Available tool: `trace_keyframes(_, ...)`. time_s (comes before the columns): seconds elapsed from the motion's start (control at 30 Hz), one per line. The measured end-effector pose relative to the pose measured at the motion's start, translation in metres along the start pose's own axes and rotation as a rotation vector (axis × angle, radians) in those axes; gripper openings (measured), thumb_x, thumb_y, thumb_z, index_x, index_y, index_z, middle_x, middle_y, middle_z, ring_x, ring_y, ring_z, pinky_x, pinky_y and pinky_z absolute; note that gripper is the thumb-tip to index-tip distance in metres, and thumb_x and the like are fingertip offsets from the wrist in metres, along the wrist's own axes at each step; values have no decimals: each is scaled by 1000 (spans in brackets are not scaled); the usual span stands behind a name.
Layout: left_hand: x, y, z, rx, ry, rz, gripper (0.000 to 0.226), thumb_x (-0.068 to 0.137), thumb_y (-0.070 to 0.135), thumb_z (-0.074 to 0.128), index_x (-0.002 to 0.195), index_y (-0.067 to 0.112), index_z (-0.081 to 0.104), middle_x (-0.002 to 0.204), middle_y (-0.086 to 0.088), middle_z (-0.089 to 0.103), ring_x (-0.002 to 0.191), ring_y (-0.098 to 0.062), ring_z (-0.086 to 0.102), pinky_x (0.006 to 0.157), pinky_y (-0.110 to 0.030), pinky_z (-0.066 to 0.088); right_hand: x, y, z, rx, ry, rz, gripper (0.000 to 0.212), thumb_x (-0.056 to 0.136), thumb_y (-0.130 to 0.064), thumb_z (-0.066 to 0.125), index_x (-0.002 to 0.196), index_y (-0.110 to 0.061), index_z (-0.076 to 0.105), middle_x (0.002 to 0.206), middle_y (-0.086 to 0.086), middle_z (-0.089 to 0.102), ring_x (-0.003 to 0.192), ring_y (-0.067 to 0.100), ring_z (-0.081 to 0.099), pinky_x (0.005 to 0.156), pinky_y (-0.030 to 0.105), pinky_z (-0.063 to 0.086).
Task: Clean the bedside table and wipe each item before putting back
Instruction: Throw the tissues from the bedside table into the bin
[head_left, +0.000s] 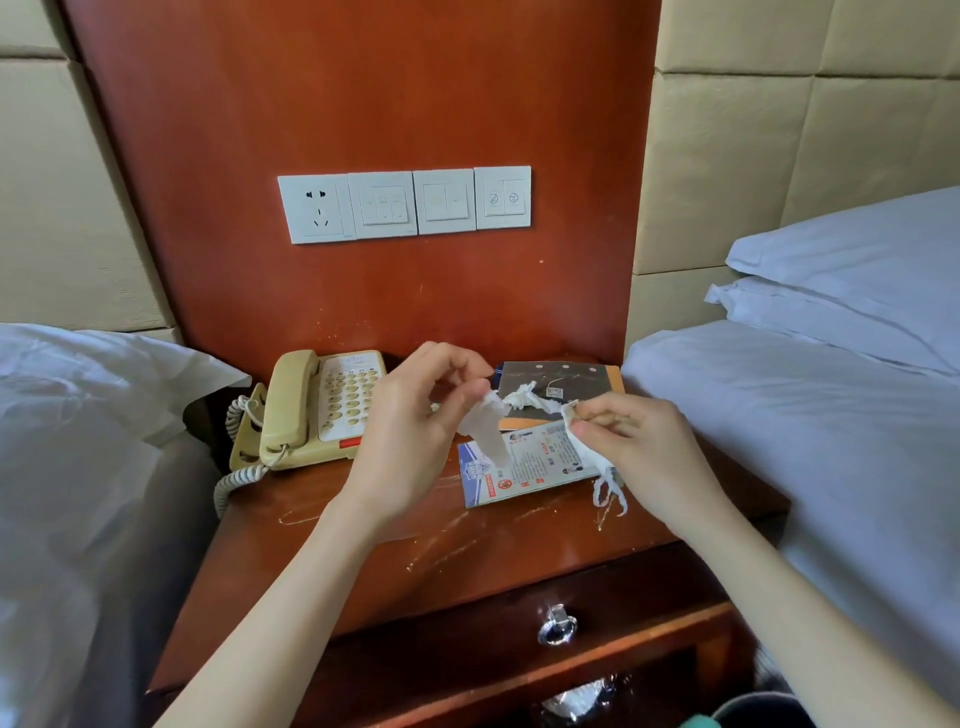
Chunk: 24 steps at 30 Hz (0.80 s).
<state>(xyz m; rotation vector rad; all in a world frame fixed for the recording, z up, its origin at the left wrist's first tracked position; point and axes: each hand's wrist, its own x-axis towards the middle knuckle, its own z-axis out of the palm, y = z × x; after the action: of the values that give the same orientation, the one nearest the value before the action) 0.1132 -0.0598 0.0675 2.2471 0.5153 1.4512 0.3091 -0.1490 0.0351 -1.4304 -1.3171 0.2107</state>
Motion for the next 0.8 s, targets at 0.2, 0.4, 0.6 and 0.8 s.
trace_keyframes(0.2,-17,13,16,-224,-55,-89,9,90,12,64,87,20,64,82,13,63,77,-3,56,70,-13,42,-22,15,-23,77,25,63,21,83,-16,70,77,-36,72,80,-14,73,80,1,67,75,25,48)
trace_keyframes(0.4,-35,30,49,-425,-139,-153,12,90,10,64,84,20,64,78,8,61,74,-5,54,70,-16,45,-57,26,-50,175,89,126,22,81,-12,70,79,-34,74,79,-8,74,73,2,68,66,10,48)
trace_keyframes(0.6,-71,40,97,-510,-274,-239,13,89,9,65,87,22,66,77,13,61,76,-5,55,76,-23,49,-105,58,-77,212,203,302,13,74,-18,72,79,-30,75,78,-3,75,71,9,67,74,31,50)
trace_keyframes(0.8,-122,37,164,-524,-428,-369,16,89,5,64,88,20,67,79,15,63,74,-1,57,73,-16,46,-157,97,-94,59,154,450,34,82,5,65,71,-27,71,73,-13,71,71,-2,62,75,13,46)
